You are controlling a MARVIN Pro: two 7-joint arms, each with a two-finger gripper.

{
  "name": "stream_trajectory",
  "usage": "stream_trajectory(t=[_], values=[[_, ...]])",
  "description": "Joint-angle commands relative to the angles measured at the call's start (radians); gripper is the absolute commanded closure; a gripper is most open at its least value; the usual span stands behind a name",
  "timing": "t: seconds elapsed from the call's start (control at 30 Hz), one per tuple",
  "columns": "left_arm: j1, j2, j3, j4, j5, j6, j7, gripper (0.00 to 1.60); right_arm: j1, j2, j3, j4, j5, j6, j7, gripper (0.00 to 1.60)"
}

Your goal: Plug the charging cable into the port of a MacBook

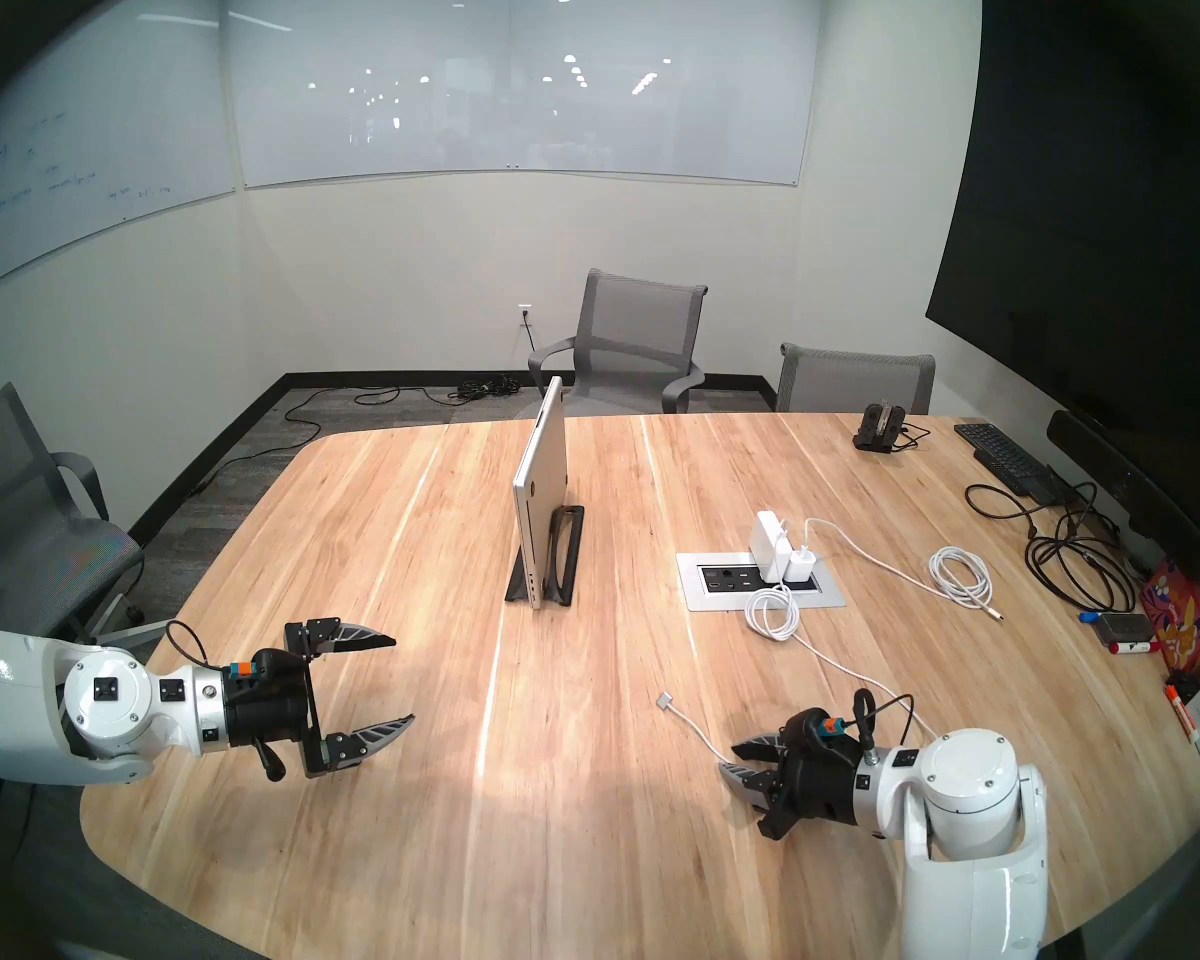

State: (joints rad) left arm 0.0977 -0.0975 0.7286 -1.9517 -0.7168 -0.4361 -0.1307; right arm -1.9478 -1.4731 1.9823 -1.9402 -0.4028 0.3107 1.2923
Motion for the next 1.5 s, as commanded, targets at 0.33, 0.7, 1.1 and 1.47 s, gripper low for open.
stream_trajectory(t=[0.33, 0.7, 1.1, 1.47], values=[[-0.01, -0.002, -0.006, -0.002, 0.002, -0.003, -0.001, 0.0, -0.017, 0.011, -0.01, 0.001, -0.01, -0.015, -0.002, 0.5], [-0.01, -0.002, -0.005, -0.002, 0.002, -0.003, -0.001, 0.0, -0.037, 0.007, -0.01, 0.003, -0.008, -0.032, -0.012, 0.92], [-0.011, -0.002, -0.004, -0.002, 0.002, -0.003, -0.001, 0.0, -0.058, 0.004, -0.009, -0.014, -0.008, -0.036, -0.004, 1.2], [-0.012, -0.002, -0.003, -0.002, 0.002, -0.003, -0.001, 0.0, -0.051, -0.006, -0.037, -0.013, -0.024, -0.038, -0.009, 1.37]])
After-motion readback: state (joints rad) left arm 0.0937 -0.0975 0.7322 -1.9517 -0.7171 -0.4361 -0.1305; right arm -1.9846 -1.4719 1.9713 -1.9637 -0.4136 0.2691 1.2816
